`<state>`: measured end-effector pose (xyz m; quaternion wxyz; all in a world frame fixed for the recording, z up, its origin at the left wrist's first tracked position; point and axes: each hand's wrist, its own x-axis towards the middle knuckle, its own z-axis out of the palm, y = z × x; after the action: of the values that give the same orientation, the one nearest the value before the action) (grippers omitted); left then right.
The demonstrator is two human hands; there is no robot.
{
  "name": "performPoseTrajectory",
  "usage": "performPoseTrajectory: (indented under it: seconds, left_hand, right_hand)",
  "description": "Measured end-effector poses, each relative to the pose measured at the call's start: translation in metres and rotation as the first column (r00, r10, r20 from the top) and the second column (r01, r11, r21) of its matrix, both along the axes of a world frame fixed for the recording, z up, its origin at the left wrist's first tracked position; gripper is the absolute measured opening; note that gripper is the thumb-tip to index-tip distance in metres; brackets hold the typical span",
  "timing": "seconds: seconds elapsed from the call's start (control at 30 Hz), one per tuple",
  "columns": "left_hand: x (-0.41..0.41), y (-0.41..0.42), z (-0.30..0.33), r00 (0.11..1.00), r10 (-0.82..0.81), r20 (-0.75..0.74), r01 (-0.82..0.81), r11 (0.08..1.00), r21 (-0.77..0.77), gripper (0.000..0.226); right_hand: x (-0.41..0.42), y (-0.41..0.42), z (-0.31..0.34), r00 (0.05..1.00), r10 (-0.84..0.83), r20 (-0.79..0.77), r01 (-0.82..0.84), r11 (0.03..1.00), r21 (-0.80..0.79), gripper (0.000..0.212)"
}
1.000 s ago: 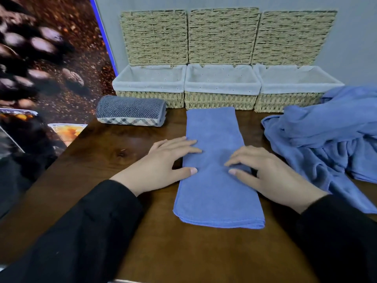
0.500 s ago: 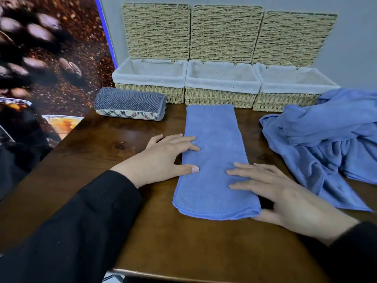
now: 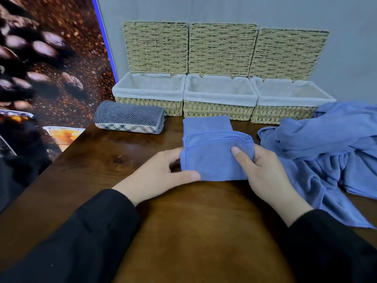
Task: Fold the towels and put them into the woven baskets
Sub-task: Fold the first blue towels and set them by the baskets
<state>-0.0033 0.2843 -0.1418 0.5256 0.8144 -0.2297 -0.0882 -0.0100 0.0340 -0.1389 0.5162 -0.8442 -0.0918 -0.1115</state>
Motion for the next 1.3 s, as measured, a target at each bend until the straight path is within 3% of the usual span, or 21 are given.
performPoseTrajectory:
  seconds: [0.13, 0.33, 0.47, 0.6, 0.63, 0.67, 0.7, 0.73, 0.77, 0.87, 0.9, 1.0, 1.1, 1.2, 1.3]
  left_hand:
    - [-0.002, -0.006, 0.006, 0.989, 0.147, 0.026, -0.145, 0.987, -0.07, 0.018]
    - [-0.012, 0.0, 0.009, 0.99, 0.137, -0.021, -0.138, 0.954, -0.267, 0.018]
    - [0.006, -0.011, 0.023, 0.982, 0.166, -0.093, -0.186, 0.94, -0.288, 0.02]
    - [0.056, -0.023, 0.03, 0.944, 0.306, -0.122, -0.326, 0.92, -0.217, 0.021]
    - [0.069, -0.025, 0.025, 0.921, 0.382, -0.077, -0.389, 0.906, -0.165, 0.021]
    - [0.079, -0.025, 0.02, 0.889, 0.457, 0.001, -0.456, 0.886, -0.083, 0.023]
    - [0.083, -0.024, 0.015, 0.862, 0.498, 0.096, -0.501, 0.865, 0.008, 0.029]
    - [0.084, -0.023, 0.009, 0.855, 0.487, 0.177, -0.504, 0.861, 0.07, 0.035]
    - [0.083, -0.021, 0.005, 0.863, 0.446, 0.238, -0.48, 0.871, 0.107, 0.038]
    - [0.073, -0.017, 0.002, 0.886, 0.305, 0.35, -0.372, 0.917, 0.143, 0.029]
    - [0.071, -0.018, 0.003, 0.895, 0.268, 0.357, -0.339, 0.928, 0.153, 0.027]
    - [0.069, -0.023, 0.001, 0.932, 0.132, 0.338, -0.225, 0.941, 0.253, 0.034]
    - [0.07, -0.025, -0.007, 0.967, 0.01, 0.256, -0.128, 0.884, 0.449, 0.048]
    - [0.072, -0.025, -0.006, 0.987, -0.022, 0.159, -0.078, 0.803, 0.591, 0.056]
    - [0.072, -0.027, -0.003, 0.987, -0.03, 0.158, -0.081, 0.753, 0.653, 0.058]
  right_hand:
    - [-0.005, -0.004, 0.007, 0.997, 0.057, -0.054, -0.056, 0.998, 0.034, 0.025]
    - [-0.025, -0.016, 0.025, 0.961, 0.223, -0.166, -0.178, 0.952, 0.248, 0.023]
    - [-0.001, -0.021, 0.029, 0.983, 0.096, -0.154, -0.084, 0.993, 0.082, 0.02]
    - [0.045, -0.015, 0.034, 0.99, -0.103, -0.094, 0.091, 0.988, -0.127, 0.03]
    - [0.057, -0.015, 0.03, 0.985, -0.16, -0.063, 0.145, 0.97, -0.194, 0.026]
    - [0.063, -0.011, 0.03, 0.979, -0.19, -0.079, 0.162, 0.95, -0.267, 0.007]
    - [0.066, -0.009, 0.026, 0.972, -0.208, -0.107, 0.159, 0.923, -0.35, 0.031]
    - [0.065, -0.007, 0.022, 0.969, -0.215, -0.12, 0.147, 0.898, -0.415, 0.056]
    - [0.06, -0.007, 0.022, 0.972, -0.216, -0.095, 0.152, 0.882, -0.447, 0.064]
    - [0.043, -0.009, 0.026, 0.988, -0.138, 0.069, 0.155, 0.889, -0.432, 0.048]
    - [0.038, -0.009, 0.028, 0.993, -0.098, 0.061, 0.114, 0.903, -0.413, 0.043]
    - [0.034, -0.009, 0.024, 1.0, 0.01, -0.029, -0.023, 0.867, -0.498, 0.045]
    - [0.037, -0.012, 0.011, 0.979, 0.109, -0.174, -0.189, 0.805, -0.562, 0.057]
    - [0.046, -0.019, 0.0, 0.928, 0.208, -0.308, -0.349, 0.775, -0.527, 0.077]
    - [0.051, -0.022, -0.01, 0.926, 0.216, -0.309, -0.364, 0.724, -0.586, 0.081]
